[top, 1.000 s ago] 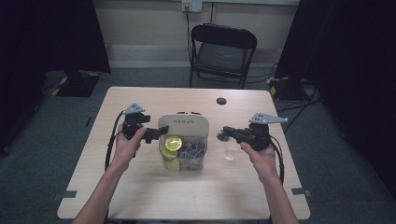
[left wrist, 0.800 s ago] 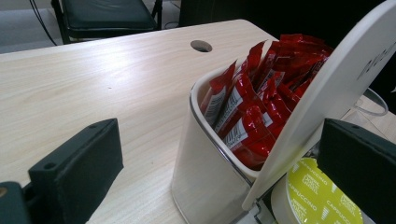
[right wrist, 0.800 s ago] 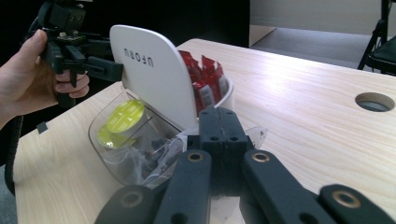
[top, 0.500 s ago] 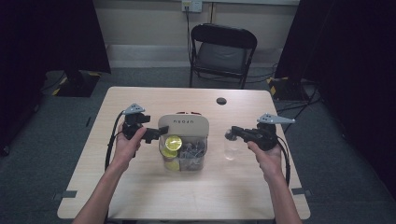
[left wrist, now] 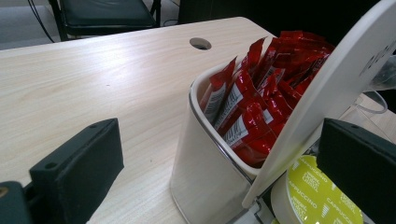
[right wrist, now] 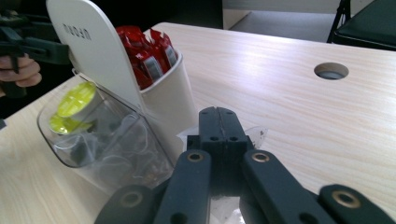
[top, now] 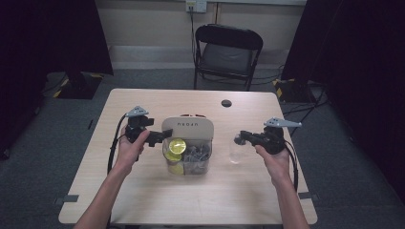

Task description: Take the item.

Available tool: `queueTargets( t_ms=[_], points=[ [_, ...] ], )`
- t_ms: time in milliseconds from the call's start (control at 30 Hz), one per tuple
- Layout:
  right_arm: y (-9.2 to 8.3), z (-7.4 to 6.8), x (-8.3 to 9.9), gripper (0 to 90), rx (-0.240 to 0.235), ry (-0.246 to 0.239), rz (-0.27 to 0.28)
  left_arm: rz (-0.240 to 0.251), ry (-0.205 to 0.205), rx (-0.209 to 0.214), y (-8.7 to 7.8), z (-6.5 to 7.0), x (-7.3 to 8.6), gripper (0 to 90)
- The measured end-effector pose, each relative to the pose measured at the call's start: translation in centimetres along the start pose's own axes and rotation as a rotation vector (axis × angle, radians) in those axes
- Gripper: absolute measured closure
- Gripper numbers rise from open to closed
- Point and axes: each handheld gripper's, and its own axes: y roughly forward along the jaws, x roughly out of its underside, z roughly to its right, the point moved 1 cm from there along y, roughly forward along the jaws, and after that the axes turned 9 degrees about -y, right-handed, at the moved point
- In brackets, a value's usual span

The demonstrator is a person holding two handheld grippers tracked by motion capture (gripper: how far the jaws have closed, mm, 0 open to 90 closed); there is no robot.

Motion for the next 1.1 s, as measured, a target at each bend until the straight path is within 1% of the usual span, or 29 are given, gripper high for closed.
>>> queueTargets(
  t_ms=[267,467,667,700,867,1000,1100],
  points=[
    [0.3,0.3,0.4,90.0,0.018,-0.002,-0.024,-0.001,-0.001,0.002,0.0,0.0,0.0,0.3],
    [0.7,0.3,0.7,90.0,0.017,-0.004,-0.045,0.003,-0.001,0.004,0.0,0.0,0.0,0.8],
    [0.9,0.4,1.0,90.0,0.021,-0.004,-0.056,-0.003,0.002,0.006,0.1,0.0,0.0,0.8],
    [1.1,0.4,1.1,90.0,0.018,-0.008,-0.069,-0.003,0.001,0.007,0.2,0.1,0.0,0.9],
    [1.3,0.3,1.2,90.0,0.017,-0.014,-0.083,-0.004,-0.002,0.009,0.2,0.1,0.1,1.1],
    [1.4,0.3,1.2,84.3,0.020,-0.018,-0.083,-0.005,-0.001,0.010,0.2,0.1,0.1,1.2],
    [1.4,0.3,1.2,73.6,0.028,-0.017,-0.080,-0.003,-0.004,0.011,0.2,0.1,0.1,1.2]
  ],
)
